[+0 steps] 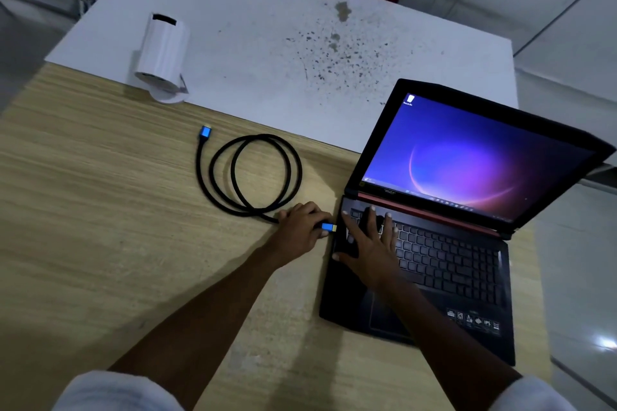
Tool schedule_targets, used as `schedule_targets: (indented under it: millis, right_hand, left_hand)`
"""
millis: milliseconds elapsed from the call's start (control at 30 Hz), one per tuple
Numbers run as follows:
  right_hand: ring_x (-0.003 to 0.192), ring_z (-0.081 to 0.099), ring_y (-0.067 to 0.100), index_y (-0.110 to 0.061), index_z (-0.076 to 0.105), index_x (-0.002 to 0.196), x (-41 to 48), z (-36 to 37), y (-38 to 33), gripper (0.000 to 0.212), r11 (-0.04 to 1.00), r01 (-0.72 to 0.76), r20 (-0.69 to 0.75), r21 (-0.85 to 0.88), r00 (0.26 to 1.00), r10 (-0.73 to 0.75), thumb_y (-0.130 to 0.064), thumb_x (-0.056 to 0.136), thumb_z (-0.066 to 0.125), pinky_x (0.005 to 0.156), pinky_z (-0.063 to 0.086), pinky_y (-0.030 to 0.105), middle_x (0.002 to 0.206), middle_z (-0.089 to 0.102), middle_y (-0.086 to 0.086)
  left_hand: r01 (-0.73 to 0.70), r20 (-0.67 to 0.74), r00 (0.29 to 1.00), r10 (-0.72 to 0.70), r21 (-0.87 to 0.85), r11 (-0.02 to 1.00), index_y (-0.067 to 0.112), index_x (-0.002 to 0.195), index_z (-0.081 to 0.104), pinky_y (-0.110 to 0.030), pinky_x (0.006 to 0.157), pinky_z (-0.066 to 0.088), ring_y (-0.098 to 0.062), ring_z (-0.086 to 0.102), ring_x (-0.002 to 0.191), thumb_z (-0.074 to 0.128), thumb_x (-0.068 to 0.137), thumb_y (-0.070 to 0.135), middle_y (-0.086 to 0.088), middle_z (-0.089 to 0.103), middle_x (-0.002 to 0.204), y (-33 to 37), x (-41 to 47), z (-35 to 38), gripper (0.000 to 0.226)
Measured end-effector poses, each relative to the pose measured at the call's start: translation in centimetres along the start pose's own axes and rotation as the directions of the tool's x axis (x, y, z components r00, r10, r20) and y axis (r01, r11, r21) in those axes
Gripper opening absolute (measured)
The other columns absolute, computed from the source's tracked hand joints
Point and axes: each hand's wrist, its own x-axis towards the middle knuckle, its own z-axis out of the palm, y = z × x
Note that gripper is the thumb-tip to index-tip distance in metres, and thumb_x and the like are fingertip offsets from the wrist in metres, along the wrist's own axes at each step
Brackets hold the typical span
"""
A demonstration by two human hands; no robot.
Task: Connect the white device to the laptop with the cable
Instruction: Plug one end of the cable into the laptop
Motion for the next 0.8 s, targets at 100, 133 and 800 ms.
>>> schedule_targets:
  millis: [100,133,800]
  right_hand:
    - [0.138,-0.032,0.045,-0.043,-0.002,0.149,0.0,0.0,0.0,0.085,1.0,0.002,0.001,-0.001,1.0,-0.002,-0.055,0.087,0.055,0.112,-0.015,0.057,0.159,-0.024,0.013]
    - [0.138,-0.032,0.045,-0.043,-0.002,0.149,0.1,0.0,0.1,0.086,1.0,0.0,0.001,-0.004,1.0,0.0,-0.055,0.087,0.055,0.111,-0.015,0.057,0.159,-0.024,0.013]
    - [0.139,-0.03,0.045,-0.044,0.0,0.149,0.1,0.0,0.1,0.086,1.0,-0.007,-0.004,0.008,1.0,0.007,-0.056,0.085,0.057,0.113,-0.012,0.058,0.159,-0.022,0.014]
  left_hand:
    - [-0.005,0.014,1.0,0.006,-0.041,0.999,0.03,0.118,0.065,-0.035,0.078,0.025,-0.017,0.052,0.106,0.068,0.085,0.028,0.005,0.059,0.11,-0.2,0.3,0.1,0.032]
    - [-0.005,0.021,1.0,0.007,-0.068,0.998,0.029,0.116,0.067,-0.04,0.083,0.033,-0.017,0.054,0.105,0.07,0.084,0.027,0.005,0.06,0.108,-0.2,0.5,0.2,0.033]
    - [-0.02,0.119,0.992,0.029,-0.075,0.997,0.023,0.116,0.062,-0.026,0.074,0.016,-0.014,0.052,0.111,0.071,0.084,0.024,0.003,0.06,0.116,0.0,0.9,-0.9,0.033]
